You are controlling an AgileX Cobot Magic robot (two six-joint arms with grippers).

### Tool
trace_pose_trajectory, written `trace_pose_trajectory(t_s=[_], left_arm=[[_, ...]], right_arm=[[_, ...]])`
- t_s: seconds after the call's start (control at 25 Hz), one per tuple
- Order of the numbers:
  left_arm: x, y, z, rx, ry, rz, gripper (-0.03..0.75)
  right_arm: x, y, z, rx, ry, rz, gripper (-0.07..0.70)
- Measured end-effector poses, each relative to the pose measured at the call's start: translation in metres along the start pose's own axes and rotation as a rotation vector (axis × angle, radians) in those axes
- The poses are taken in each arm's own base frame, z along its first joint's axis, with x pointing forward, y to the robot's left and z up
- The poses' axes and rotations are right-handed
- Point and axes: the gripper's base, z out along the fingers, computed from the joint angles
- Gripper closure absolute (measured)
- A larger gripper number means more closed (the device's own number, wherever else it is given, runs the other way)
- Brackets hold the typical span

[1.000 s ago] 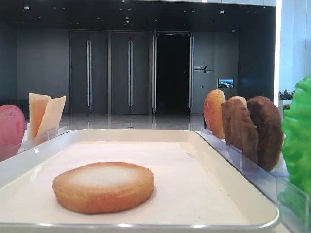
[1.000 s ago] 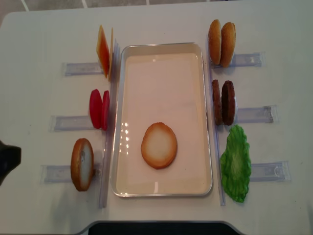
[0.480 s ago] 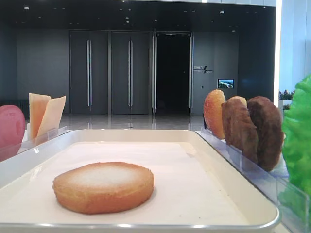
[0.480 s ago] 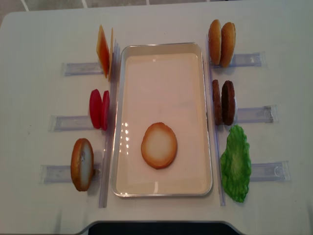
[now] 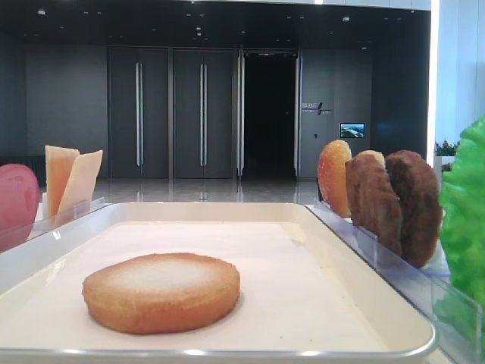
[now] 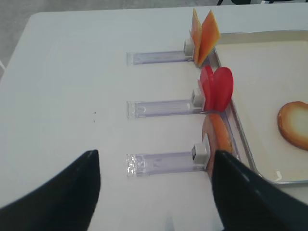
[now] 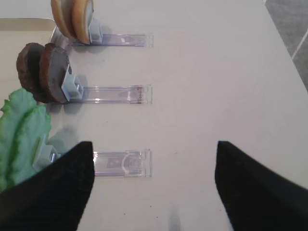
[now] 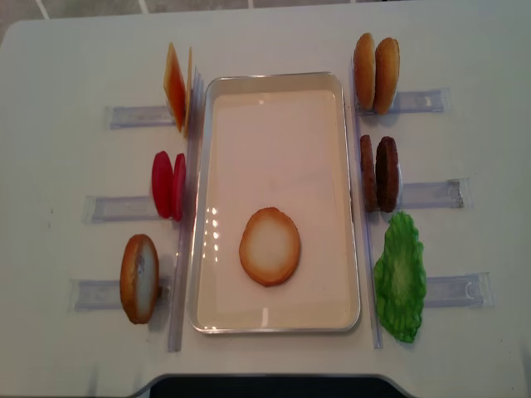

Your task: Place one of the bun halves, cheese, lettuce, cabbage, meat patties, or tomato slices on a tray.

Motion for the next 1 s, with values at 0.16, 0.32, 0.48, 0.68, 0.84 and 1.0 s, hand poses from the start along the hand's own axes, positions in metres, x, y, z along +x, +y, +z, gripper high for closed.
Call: trace_pose_trajectory(t_s=[0.16,0.32,0.48,0.68,0.84,1.0], left_arm=[[0.012,-0.002,0.017,0.005,0.073,0.000,0.167],[0.025,-0.007,0.038,0.030,0.139,-0.004,0.167],[0.028,-0.009,0.049,0.040,0.122,0.005,0.167],[0.024,-0.010,0.051,0.049,0.056,0.005,0.167],[0.027,-0.011,0.055,0.051,0.079,0.009,0.179],[0.030,-0.011,0.055,0.057,0.085,0.019,0.218]], right_arm=[[0.000,0.000,0.000,0.000,0.000,0.000,0.104],[0.000,0.000,0.000,-0.001,-0.001,0.000,0.104],[0.000,0.000,0.000,-0.001,-0.001,0.000,0.104],[0.000,0.000,0.000,-0.001,-0.001,0.000,0.104],[0.000,0.000,0.000,-0.001,-0.001,0.000,0.104],[0.000,0.000,0.000,-0.001,-0.001,0.000,0.104]])
